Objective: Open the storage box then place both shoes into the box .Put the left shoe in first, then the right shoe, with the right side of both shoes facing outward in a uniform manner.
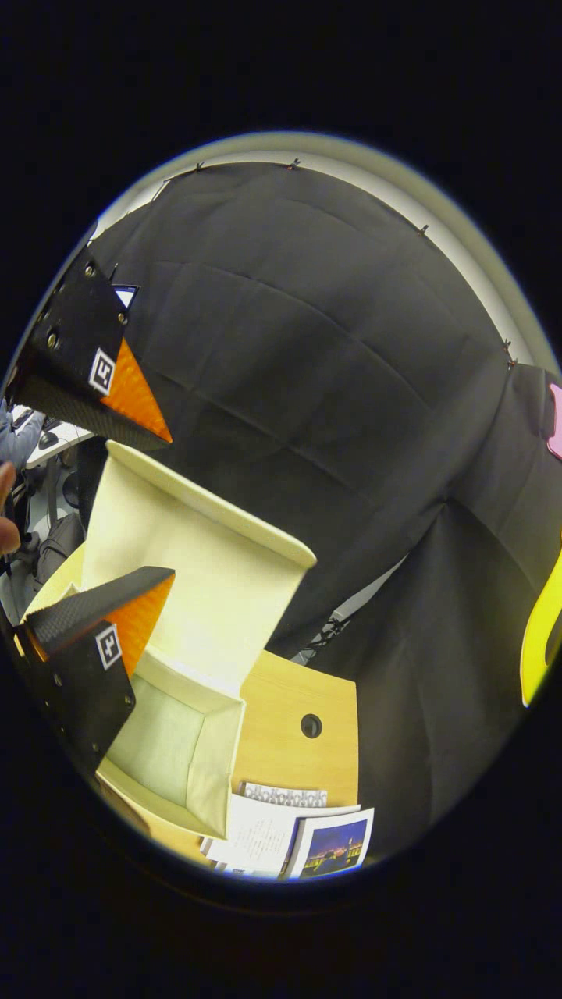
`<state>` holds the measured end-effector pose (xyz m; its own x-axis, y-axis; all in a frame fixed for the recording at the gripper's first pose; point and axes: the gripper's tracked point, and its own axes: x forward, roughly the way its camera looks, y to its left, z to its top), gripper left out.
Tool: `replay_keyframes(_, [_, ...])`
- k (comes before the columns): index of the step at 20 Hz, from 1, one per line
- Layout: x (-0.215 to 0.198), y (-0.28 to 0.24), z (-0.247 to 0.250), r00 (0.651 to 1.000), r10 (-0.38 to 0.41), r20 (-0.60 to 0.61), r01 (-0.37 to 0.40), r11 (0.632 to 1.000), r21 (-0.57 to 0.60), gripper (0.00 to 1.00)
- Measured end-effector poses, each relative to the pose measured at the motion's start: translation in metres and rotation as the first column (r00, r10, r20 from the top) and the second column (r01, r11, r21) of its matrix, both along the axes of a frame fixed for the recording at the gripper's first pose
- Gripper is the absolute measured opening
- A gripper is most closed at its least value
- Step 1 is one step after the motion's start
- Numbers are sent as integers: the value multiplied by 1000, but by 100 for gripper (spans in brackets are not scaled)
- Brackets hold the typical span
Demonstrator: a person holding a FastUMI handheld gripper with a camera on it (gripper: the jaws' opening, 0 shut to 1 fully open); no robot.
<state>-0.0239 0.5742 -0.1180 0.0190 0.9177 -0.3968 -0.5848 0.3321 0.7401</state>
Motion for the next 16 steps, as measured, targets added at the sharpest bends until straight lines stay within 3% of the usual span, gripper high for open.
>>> replay_keyframes(9, [21,-62,12,996,-63,66,64,998,-12,94])
replay_keyframes(16, [54,-140,8,966,-186,177,198,979,-48,94])
